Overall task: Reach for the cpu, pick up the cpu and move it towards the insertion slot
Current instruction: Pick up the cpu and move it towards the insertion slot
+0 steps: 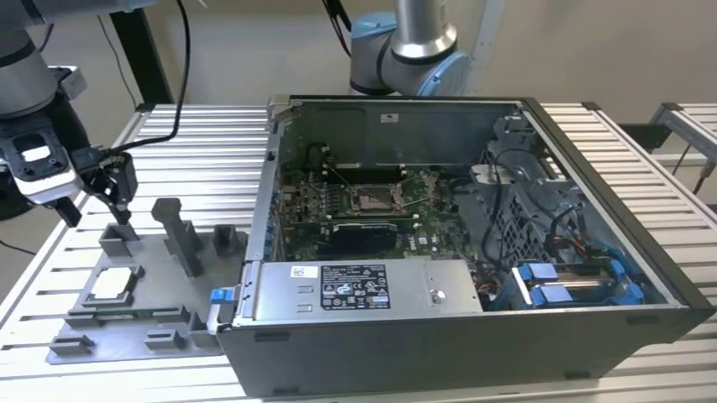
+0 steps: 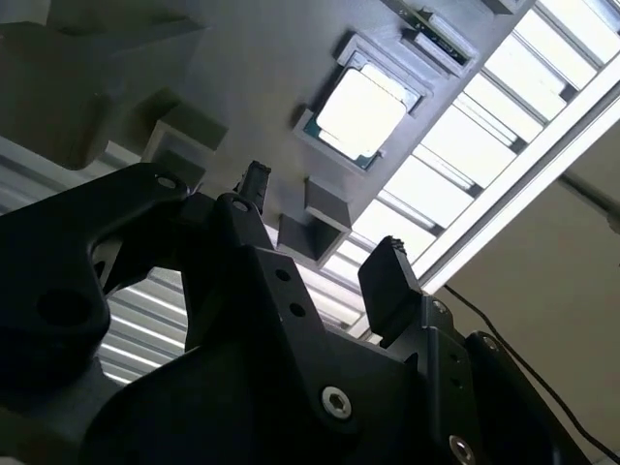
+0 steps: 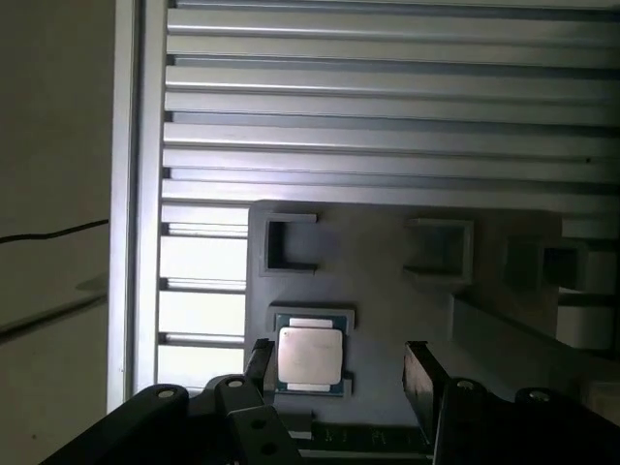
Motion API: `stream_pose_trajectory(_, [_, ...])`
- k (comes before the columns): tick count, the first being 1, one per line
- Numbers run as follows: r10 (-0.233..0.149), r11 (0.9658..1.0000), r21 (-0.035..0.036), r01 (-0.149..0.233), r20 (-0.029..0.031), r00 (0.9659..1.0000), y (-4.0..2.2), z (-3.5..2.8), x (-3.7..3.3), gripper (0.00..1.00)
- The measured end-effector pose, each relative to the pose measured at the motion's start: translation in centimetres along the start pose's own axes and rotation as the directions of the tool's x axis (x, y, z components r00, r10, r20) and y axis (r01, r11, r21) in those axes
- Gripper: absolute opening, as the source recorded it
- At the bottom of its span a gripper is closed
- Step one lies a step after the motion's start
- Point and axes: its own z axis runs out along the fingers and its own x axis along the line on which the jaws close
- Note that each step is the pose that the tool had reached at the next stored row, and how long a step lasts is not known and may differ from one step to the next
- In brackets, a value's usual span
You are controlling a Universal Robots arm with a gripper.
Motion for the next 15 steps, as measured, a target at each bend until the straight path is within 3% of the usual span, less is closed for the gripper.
stream_pose_trajectory(7, [0.0,1.0,0.0,0.0,0.0001,1.0,0.0,0.05,0.0,1.0])
stream_pose_trajectory(15, [0.0,1.0,0.0,0.0,0.0001,1.0,-0.08,1.13,0.06,1.0])
